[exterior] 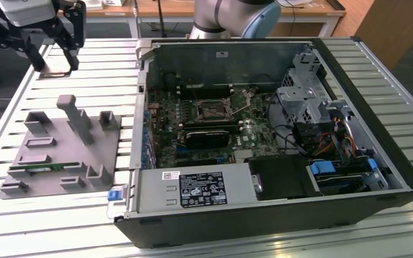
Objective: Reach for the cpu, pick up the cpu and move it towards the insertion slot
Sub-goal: 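Pick up the cpu and move it towards the insertion slot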
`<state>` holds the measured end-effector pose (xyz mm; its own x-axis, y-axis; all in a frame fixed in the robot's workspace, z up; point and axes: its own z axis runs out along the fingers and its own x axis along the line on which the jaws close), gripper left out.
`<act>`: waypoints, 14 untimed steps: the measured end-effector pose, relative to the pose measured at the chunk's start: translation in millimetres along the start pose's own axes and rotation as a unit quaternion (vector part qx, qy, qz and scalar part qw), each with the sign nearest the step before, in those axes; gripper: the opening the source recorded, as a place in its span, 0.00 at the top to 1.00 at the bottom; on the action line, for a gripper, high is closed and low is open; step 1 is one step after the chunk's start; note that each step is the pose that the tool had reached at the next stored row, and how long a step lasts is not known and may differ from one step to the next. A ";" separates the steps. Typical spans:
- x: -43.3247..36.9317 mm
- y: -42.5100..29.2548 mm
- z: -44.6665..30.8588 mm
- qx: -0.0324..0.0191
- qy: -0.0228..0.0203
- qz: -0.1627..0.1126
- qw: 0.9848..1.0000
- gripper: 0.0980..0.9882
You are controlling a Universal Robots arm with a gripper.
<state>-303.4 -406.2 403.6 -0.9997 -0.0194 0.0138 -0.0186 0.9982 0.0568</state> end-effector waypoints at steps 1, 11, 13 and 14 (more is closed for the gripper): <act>-2.4 -0.1 0.0 0.000 0.000 0.000 1.000 0.50; -25.9 -0.5 -0.4 0.000 0.000 0.000 1.000 0.50; -30.5 -0.6 -0.5 0.000 0.000 0.000 1.000 0.50; -33.0 -0.6 -0.6 0.000 0.000 0.000 1.000 0.50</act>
<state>-270.5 -406.2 403.7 -0.9997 -0.0193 0.0140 -0.0185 0.9982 0.0567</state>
